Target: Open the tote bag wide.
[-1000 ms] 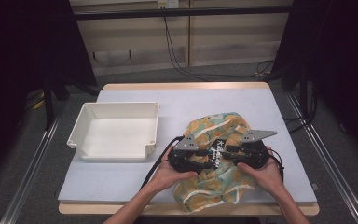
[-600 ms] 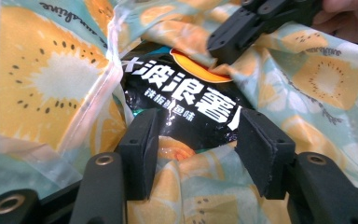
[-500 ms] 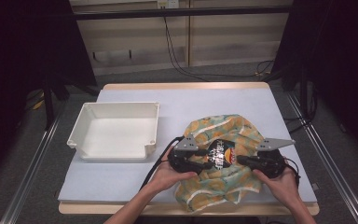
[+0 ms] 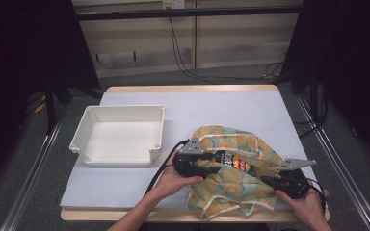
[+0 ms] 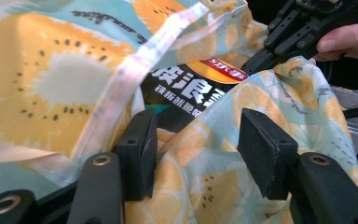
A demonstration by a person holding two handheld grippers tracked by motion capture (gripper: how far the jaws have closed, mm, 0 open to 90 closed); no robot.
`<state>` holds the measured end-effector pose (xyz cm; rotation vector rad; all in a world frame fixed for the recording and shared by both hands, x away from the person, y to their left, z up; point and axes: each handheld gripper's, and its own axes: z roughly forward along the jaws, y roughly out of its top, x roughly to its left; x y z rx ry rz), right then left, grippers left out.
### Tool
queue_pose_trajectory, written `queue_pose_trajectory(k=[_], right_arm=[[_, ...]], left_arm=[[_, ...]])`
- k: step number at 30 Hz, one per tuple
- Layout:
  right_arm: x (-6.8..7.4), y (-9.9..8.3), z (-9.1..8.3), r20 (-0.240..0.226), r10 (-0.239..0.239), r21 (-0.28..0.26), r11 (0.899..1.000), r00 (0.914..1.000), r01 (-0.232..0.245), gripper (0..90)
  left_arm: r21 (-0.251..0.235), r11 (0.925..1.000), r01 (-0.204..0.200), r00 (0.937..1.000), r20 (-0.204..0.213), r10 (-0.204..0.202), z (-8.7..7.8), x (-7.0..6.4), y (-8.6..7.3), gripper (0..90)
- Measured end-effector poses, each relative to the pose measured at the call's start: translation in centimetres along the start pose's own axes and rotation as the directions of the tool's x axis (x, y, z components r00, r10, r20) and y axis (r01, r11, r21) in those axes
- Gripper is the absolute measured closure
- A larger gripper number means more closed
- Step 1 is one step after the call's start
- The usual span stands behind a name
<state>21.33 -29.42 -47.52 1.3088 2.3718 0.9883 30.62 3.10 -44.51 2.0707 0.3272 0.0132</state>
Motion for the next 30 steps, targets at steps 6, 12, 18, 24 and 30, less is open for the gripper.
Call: queue_pose_trajectory(k=[6, 12, 18, 24, 30], right_arm=[[0.0, 0.4, -0.5, -0.029, 0.016, -0.07, 0.997, 0.9995, -0.018, 90.0], [0.1, 2.4, -2.3, -0.077, -0.005, -0.186, 0.982, 0.997, -0.01, 81.9], [-0.1, 4.8, -3.3, -0.067, -0.02, -0.255, 0.967, 0.9976, 0.002, 65.1], [-0.9, 6.5, -0.8, -0.049, -0.03, -0.227, 0.974, 0.9984, 0.018, 51.4], [-1.7, 7.6, 2.1, -0.034, -0.045, -0.168, 0.985, 0.9984, 0.038, 47.5]], left_arm=[[-0.009, 0.9999, 0.006, 0.9999, 0.008, -0.006, -0.1, -0.4, 0.6, 47.4], [-0.033, 0.9991, -0.027, 0.9962, 0.082, 0.03, 0.5, -1.9, 2.1, 54.5], [-0.021, 0.9984, -0.053, 0.9902, 0.128, 0.056, 2.8, -3.5, 3.9, 48.1], [0.063, 0.9945, -0.084, 0.9844, 0.16, 0.073, 5.7, -4.9, 3.2, 45.7], [0.129, 0.9799, -0.152, 0.9806, 0.144, 0.133, 6.9, -6.0, 2.6, 60.4]])
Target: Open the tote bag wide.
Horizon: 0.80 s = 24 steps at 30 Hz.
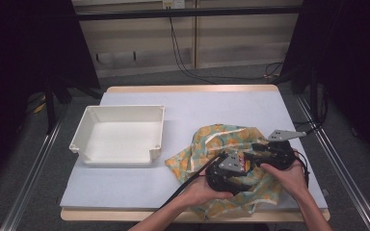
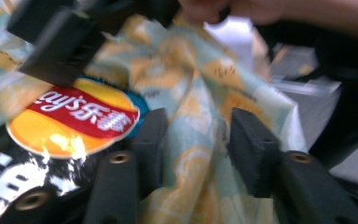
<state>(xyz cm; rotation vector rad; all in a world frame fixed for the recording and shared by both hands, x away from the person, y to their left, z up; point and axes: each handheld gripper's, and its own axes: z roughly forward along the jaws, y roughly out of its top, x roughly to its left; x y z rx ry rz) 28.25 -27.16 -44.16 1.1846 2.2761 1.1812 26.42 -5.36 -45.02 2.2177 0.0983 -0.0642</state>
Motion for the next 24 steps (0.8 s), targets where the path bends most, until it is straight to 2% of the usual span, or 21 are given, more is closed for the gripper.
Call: queue_pose_trajectory(k=[1, 2, 3, 4, 7, 8, 9, 10, 11, 12, 13, 14, 15, 16, 18, 20, 21, 22, 24], right_arm=[[0.0, 0.0, 0.0, 0.0, 0.0, 0.0, 1.0, 1.0, 0.0, 47.5], [-0.1, 0.1, 0.3, 0.012, -0.007, 0.01, 1.0, 0.9999, 0.007, 47.9], [-0.5, 0.2, 0.9, 0.015, -0.01, 0.023, 1.0, 0.9998, 0.01, 48.8], [-0.7, 0.2, 1.0, 0.022, -0.008, 0.023, 1.0, 0.9997, 0.008, 50.4], [-1.1, 0.3, 1.2, 0.036, 0.005, 0.023, 1.0, 0.9993, -0.006, 54.6], [-1.5, 0.3, 1.3, 0.045, 0.012, 0.025, 1.0, 0.9989, -0.013, 65.2], [-1.5, 0.3, 1.3, 0.045, 0.012, 0.025, 1.0, 0.9989, -0.013, 65.2], [-1.9, 0.4, 1.4, 0.047, 0.022, 0.023, 0.999, 0.9986, -0.023, 77.5], [-1.9, 0.4, 1.4, 0.047, 0.022, 0.023, 0.999, 0.9986, -0.023, 77.5], [-2.3, 0.6, 1.6, 0.04, 0.039, 0.012, 0.999, 0.9985, -0.039, 84.9], [-2.3, 0.6, 1.6, 0.04, 0.039, 0.012, 0.999, 0.9985, -0.039, 84.9], [-2.7, 1.0, 2.0, 0.035, 0.04, 0.008, 0.999, 0.9986, -0.04, 89.0], [-2.7, 1.0, 2.0, 0.035, 0.04, 0.008, 0.999, 0.9986, -0.04, 89.0], [-3.2, 1.5, 2.4, 0.068, 0.06, 0.003, 0.998, 0.9959, -0.06, 89.8], [-3.6, 1.7, 2.7, 0.07, 0.063, 0.0, 0.998, 0.9955, -0.063, 90.0], [-4.2, 2.1, 3.3, 0.076, 0.075, 0.006, 0.997, 0.9943, -0.075, 90.0], [-4.7, 2.3, 3.8, 0.061, 0.08, 0.009, 0.997, 0.9949, -0.081, 90.0], [-5.0, 2.7, 4.4, 0.069, 0.087, 0.011, 0.996, 0.9938, -0.088, 90.0], [-5.2, 2.8, 4.6, 0.064, 0.092, 0.006, 0.996, 0.9937, -0.092, 90.0]], left_arm=[[0.0, 1.0, 0.0, 1.0, 0.0, 0.0, 0.0, 0.0, 0.0, 64.0], [0.004, 1.0, 0.002, 0.9998, 0.02, -0.002, 0.3, -0.1, -0.2, 64.0], [0.011, 0.9999, 0.003, 0.9999, 0.013, -0.003, 0.4, -0.2, -0.3, 70.7], [0.03, 0.9996, 0.0, 0.9998, 0.019, 0.0, 0.5, -0.1, -0.4, 73.4], [0.018, 0.9998, 0.012, 0.9995, 0.03, -0.012, 0.5, 0.1, -0.6, 82.8], [0.014, 0.9999, 0.009, 0.9992, 0.038, -0.01, 0.4, 0.1, -0.6, 85.3], [0.014, 0.9999, 0.009, 0.9992, 0.038, -0.01, 0.4, 0.1, -0.6, 87.6], [-0.019, 0.9993, 0.031, 0.9948, 0.097, -0.029, 0.3, 0.0, -0.7, 88.9], [-0.019, 0.9993, 0.031, 0.9948, 0.097, -0.029, 0.3, 0.0, -0.7, 89.4], [-0.019, 0.9996, 0.023, 0.9947, 0.101, -0.021, 0.3, -0.3, -0.8, 89.6], [-0.016, 0.9997, 0.017, 0.9933, 0.114, -0.015, 0.3, -0.5, -0.8, 89.6], [-0.015, 0.9999, 0.006, 0.9916, 0.129, -0.004, 0.5, -0.9, -0.9, 89.9], [-0.015, 0.9999, 0.006, 0.9916, 0.129, -0.004, 0.5, -0.9, -0.9, 90.0], [-0.003, 0.9998, -0.019, 0.99, 0.14, 0.02, 0.6, -1.1, -0.9, 90.0], [0.003, 0.9996, -0.028, 0.9897, 0.141, 0.027, 0.6, -1.4, -1.0, 90.0], [0.007, 0.9992, -0.039, 0.9861, 0.162, 0.038, 0.9, -1.7, -1.2, 90.0], [0.016, 0.9986, -0.05, 0.9858, 0.162, 0.047, 1.0, -1.8, -1.3, 90.0], [0.022, 0.9982, -0.056, 0.985, 0.165, 0.052, 1.0, -1.8, -1.4, 90.0], [0.019, 0.9986, -0.05, 0.9835, 0.175, 0.045, 1.2, -1.9, -1.6, 90.0]])
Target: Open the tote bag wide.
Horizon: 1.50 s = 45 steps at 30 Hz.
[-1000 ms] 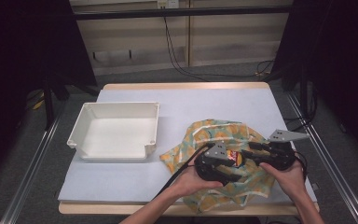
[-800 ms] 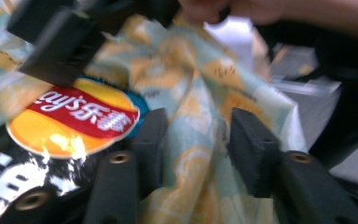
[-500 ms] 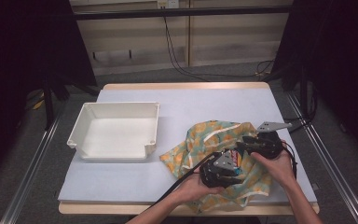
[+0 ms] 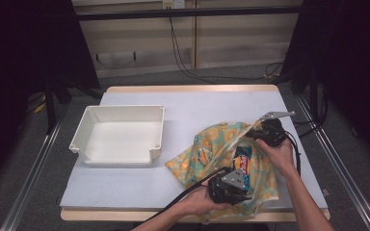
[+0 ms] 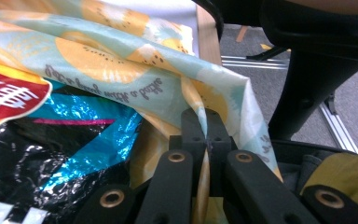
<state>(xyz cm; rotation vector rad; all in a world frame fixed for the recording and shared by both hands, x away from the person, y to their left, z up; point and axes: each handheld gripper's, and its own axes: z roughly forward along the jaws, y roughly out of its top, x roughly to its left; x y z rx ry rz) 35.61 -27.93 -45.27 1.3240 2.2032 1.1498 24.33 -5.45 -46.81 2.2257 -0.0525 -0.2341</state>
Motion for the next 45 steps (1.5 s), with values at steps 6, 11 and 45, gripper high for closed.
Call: queue_pose_trajectory(k=[6, 11, 45], right_arm=[[-1.9, 0.9, 1.7, 0.074, 0.045, 0.014, 0.999, 0.9962, -0.047, 90.0], [-1.6, 0.4, 2.1, 0.026, 0.039, 0.034, 0.999, 0.9989, -0.04, 90.0], [7.1, -5.3, -8.9, -0.075, -0.041, -0.012, 0.999, 0.9963, 0.041, 37.5]], left_arm=[[0.016, 0.9997, -0.02, 0.9996, 0.02, 0.02, 0.1, -0.4, -0.4, 90.0], [-0.036, 0.9993, 0.006, 1.0, 0.004, -0.006, -0.7, 0.2, -0.3, 87.3], [-0.159, 0.9837, 0.084, 0.9729, -0.2, -0.116, -4.8, 3.6, 1.0, 58.2]])
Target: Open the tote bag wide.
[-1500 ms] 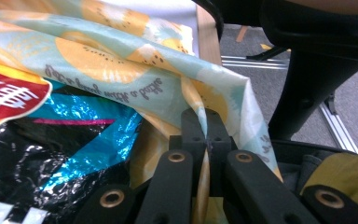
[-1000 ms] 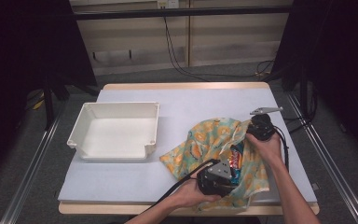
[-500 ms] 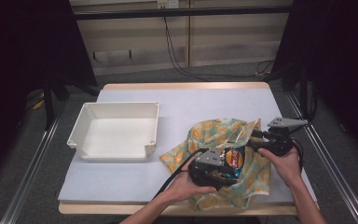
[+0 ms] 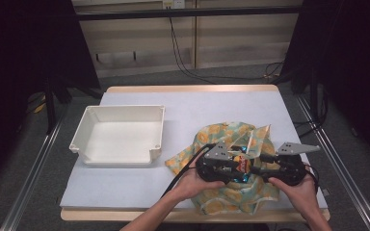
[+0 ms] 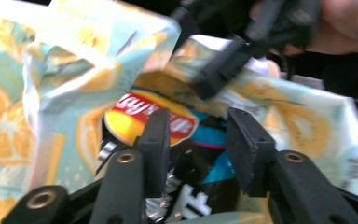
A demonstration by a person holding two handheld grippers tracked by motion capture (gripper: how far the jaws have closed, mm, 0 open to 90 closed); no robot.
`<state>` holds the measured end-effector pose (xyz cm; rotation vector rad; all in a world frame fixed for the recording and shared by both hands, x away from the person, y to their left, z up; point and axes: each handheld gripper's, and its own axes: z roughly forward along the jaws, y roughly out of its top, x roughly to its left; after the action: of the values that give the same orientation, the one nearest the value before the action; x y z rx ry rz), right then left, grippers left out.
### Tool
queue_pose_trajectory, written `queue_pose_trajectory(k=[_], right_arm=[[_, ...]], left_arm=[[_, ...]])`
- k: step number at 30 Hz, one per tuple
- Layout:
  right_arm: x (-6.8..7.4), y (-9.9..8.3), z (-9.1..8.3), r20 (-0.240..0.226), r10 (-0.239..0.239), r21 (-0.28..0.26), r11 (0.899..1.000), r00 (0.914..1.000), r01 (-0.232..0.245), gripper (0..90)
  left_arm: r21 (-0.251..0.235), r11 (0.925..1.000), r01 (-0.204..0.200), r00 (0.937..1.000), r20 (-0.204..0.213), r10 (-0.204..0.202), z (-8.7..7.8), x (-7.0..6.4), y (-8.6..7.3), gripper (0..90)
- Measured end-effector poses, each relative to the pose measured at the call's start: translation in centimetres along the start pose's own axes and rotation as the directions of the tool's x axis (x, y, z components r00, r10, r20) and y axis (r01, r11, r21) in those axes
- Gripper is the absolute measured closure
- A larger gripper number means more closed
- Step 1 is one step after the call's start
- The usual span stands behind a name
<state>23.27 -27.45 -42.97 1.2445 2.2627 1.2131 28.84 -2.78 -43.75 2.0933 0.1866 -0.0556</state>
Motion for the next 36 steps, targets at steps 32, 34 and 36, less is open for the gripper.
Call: queue_pose_trajectory(k=[32, 34, 36], right_arm=[[1.2, -4.8, -1.3, 0.077, 0.004, 0.041, 0.999, 0.997, -0.007, 60.3], [1.1, -4.9, -1.3, 0.077, 0.001, 0.037, 0.999, 0.997, -0.004, 59.8], [1.1, -5.1, -1.2, 0.074, 0.016, 0.039, 0.999, 0.9971, -0.019, 59.1]], left_arm=[[0.001, 0.999, -0.044, 0.9981, 0.043, 0.044, -0.3, -0.7, 2.2, 69.8], [0.02, 0.9978, -0.064, 0.9966, 0.054, 0.063, 0.3, -0.8, 2.9, 69.8], [0.064, 0.9943, -0.085, 0.9958, 0.041, 0.082, 1.2, -0.6, 3.3, 69.8]])
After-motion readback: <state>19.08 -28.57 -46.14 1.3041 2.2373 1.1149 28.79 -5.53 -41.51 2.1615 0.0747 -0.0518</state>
